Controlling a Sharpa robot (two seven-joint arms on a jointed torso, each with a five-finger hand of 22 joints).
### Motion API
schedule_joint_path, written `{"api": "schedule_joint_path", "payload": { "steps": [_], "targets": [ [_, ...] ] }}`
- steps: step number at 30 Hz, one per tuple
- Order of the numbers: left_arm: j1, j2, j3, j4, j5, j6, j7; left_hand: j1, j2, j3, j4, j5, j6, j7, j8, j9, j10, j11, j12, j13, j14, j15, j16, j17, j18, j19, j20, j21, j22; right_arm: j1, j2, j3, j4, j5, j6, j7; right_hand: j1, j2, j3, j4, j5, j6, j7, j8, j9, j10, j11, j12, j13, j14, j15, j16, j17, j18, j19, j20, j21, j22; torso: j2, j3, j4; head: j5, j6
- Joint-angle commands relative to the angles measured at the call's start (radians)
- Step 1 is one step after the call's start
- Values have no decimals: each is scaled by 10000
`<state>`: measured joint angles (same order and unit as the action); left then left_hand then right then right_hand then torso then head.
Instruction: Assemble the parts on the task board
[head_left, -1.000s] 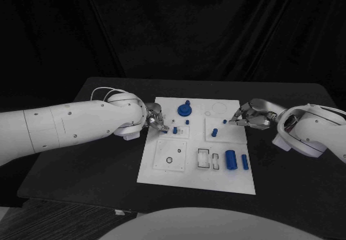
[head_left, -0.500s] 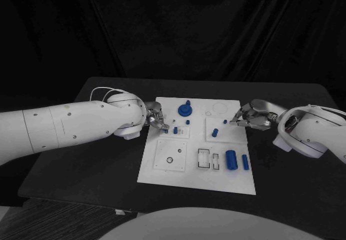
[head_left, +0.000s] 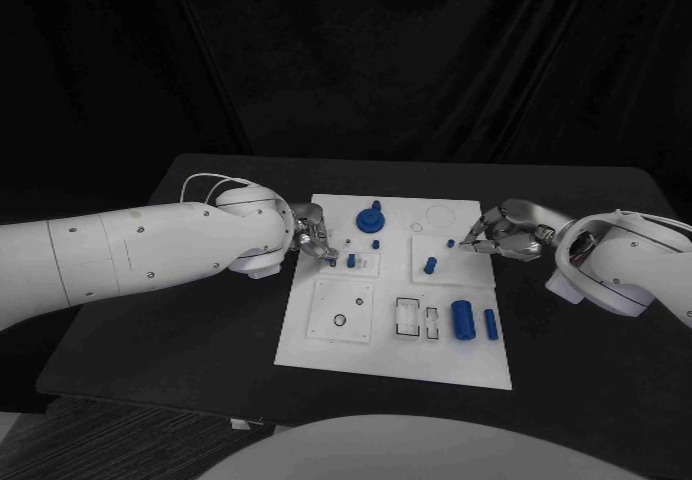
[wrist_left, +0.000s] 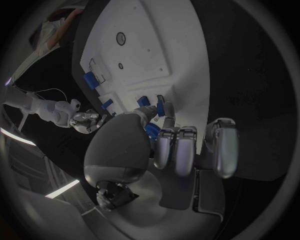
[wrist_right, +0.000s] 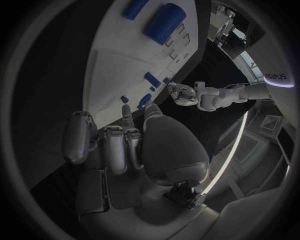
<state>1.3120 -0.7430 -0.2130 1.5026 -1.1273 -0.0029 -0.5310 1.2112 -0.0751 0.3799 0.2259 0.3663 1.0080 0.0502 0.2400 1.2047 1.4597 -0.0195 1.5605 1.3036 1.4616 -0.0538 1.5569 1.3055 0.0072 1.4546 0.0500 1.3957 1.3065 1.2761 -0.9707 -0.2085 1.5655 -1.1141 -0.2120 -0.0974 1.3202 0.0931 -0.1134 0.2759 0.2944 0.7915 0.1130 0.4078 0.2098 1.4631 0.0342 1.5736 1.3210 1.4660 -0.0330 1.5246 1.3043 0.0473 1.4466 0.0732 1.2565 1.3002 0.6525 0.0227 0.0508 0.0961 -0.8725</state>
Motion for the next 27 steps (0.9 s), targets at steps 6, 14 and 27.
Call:
{"api": "schedule_joint_path", "payload": {
  "steps": [6, 14, 27],
  "targets": [
    [-28, 71, 6, -21, -75, 177, 134, -15, -15, 514, -234, 311, 245, -174, 8, 88, 1111, -82, 102, 2672, 1092, -145, 139, 2653, 388, -65, -42, -10, 2036, -29, -5, 5, 2, -10, -25, -74, 255, 74, -215, 9, 239, 3, 19, 204, 96, 1077, 14, -28, 2498, 850, -2, -174, 2086, 267, -76, 8, -193, 1685, -1, 1, -5, -6, -2],
    [-47, 157, 6, -95, -76, 192, 150, -29, -11, 513, -228, 303, 248, -173, 7, 87, 1111, -81, 102, 2672, 1092, -145, 139, 2653, 389, -67, -42, -14, 2035, -30, -10, 5, 12, -10, -42, -65, 255, 74, -215, 9, 239, 3, 19, 204, 96, 1077, 14, -28, 2498, 850, -2, -174, 2086, 267, -76, 8, -193, 1685, -3, 1, -2, -19, -2],
    [-127, 238, 6, -195, -76, 249, 168, -77, 3, 510, -204, 289, 254, -171, 1, 83, 1111, -81, 102, 2672, 1092, -145, 139, 2653, 387, -62, -43, -8, 2036, -32, -20, 5, 24, -10, -55, -56, 267, 73, -215, 7, 251, 2, 20, 203, 95, 1077, 15, -28, 2498, 849, -1, -176, 2084, 269, -78, 9, -202, 1683, 2, -1, -2, -9, -2]
  ]
}}
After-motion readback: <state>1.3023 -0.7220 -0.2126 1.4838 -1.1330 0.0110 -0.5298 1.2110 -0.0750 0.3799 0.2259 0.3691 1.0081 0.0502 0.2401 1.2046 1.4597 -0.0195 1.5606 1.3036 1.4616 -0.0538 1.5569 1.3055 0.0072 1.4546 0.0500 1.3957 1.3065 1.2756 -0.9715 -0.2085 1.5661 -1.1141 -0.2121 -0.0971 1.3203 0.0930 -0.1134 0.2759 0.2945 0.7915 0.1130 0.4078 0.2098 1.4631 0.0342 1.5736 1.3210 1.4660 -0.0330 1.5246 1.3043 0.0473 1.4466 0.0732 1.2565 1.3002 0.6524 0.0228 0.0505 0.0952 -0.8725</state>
